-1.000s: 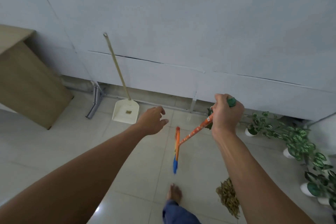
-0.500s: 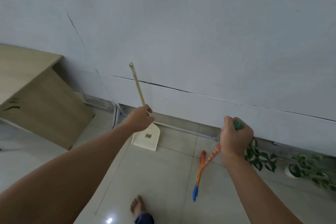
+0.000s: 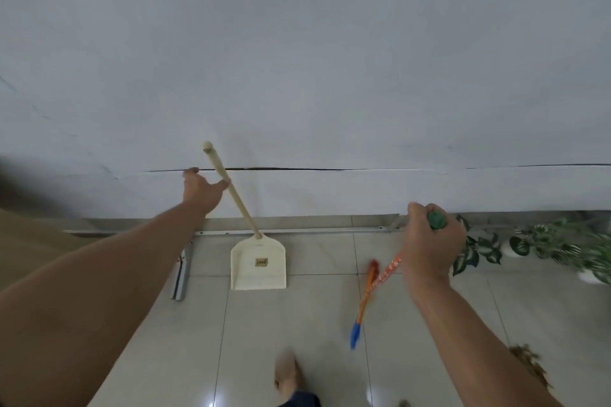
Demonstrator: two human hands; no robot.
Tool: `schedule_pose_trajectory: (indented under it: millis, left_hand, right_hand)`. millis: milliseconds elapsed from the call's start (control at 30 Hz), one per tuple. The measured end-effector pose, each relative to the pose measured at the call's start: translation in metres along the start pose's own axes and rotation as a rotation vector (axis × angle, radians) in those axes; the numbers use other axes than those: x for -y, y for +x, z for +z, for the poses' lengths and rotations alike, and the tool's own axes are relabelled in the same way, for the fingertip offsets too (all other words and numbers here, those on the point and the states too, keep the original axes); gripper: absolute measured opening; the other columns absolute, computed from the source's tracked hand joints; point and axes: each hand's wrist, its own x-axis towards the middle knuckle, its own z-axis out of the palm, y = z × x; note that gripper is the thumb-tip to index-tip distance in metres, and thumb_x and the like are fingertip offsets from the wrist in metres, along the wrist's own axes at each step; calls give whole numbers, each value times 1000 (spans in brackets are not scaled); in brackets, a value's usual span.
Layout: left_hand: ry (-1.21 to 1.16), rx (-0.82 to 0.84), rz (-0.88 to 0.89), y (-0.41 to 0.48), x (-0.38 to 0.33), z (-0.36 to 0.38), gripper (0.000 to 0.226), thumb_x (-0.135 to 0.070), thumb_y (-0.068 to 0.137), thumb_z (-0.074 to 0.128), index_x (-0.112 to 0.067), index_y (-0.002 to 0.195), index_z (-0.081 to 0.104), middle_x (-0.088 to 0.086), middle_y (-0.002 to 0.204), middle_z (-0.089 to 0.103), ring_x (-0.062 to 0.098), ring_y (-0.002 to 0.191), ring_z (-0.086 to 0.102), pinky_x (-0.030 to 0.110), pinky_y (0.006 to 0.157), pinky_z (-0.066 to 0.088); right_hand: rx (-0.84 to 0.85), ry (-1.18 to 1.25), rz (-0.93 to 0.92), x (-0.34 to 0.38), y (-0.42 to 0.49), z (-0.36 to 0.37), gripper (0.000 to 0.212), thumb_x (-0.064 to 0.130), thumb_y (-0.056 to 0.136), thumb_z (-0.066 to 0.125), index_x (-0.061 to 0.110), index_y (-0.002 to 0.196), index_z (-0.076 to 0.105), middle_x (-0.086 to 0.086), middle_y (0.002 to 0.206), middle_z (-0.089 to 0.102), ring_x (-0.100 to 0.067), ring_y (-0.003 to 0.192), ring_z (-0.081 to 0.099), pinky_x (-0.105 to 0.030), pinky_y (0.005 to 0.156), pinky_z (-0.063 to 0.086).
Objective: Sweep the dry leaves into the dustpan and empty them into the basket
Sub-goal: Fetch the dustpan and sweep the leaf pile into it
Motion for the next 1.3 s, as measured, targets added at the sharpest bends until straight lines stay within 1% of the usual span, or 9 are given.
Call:
schedule_pose_trajectory:
  millis: [200,367,433,500,700,867,1033,1133,1300]
  left_hand:
    - [0,45,127,58,8,4,75,-42,83,79,-10,140,41,7,133,59,25,120,59,43,102,48]
    - [-117,60,203,88,-3,15,42,-44,78,83,-14,104,69,1,101,70,21,97,66,39,92,53]
    - [-172,68,185,95,-5,19,28,-44,85,77,-18,82,68,4,96,73,22,95,66,39,92,52]
    - [-202,83,175,95,-4,21,34,-47,91,69,-20,71,64,8,96,75,21,92,65,36,89,49]
    - [-231,63,162,57,-6,26,37,-47,95,64,-17,74,58,-2,79,68,6,75,63,30,80,43]
    - [-252,16,199,-3,-14,33,37,-47,95,63,-19,71,57,4,82,69,20,85,64,31,79,44]
    - [-291,-16,256,-80,-21,53,53,-47,95,62,2,79,56,10,76,54,19,73,48,33,70,39]
    - [-287,-48,289,-132,-22,69,61,-47,96,60,12,81,52,10,74,51,19,70,45,33,67,38]
    - [-336,-165,311,-217,-23,103,57,-43,96,62,10,79,54,9,75,48,19,71,41,33,67,35]
  right_hand:
    - [-61,15,64,-8,-12,25,42,-2,86,57,-6,56,28,-9,51,28,-18,47,23,-25,46,23]
    - [-88,8,50,-11,-12,34,39,-7,87,56,-13,57,33,-16,53,38,-18,45,29,-22,42,29]
    - [-81,10,47,-14,-11,35,38,-6,88,57,-15,58,35,-20,55,41,-22,48,31,-24,44,29]
    - [-79,12,52,-16,-9,36,38,-4,87,58,-15,60,34,-20,55,42,-24,51,33,-26,47,30]
    - [-79,-9,32,-18,-12,29,39,-4,88,57,-14,58,35,-13,52,39,-18,47,33,-24,45,33]
    - [-73,14,33,-21,-13,-2,40,1,87,58,-12,58,34,-14,52,40,-24,50,34,-28,48,31]
    - [-41,107,75,-20,-9,-52,53,1,88,58,22,43,41,0,43,37,-18,45,32,-26,46,28]
    - [-38,180,90,-22,-6,-93,44,8,80,59,17,43,37,-4,44,34,-18,47,30,-30,49,27]
    - [-27,253,68,-30,-1,-173,41,12,77,58,-13,55,34,-16,56,37,-27,52,32,-36,51,27]
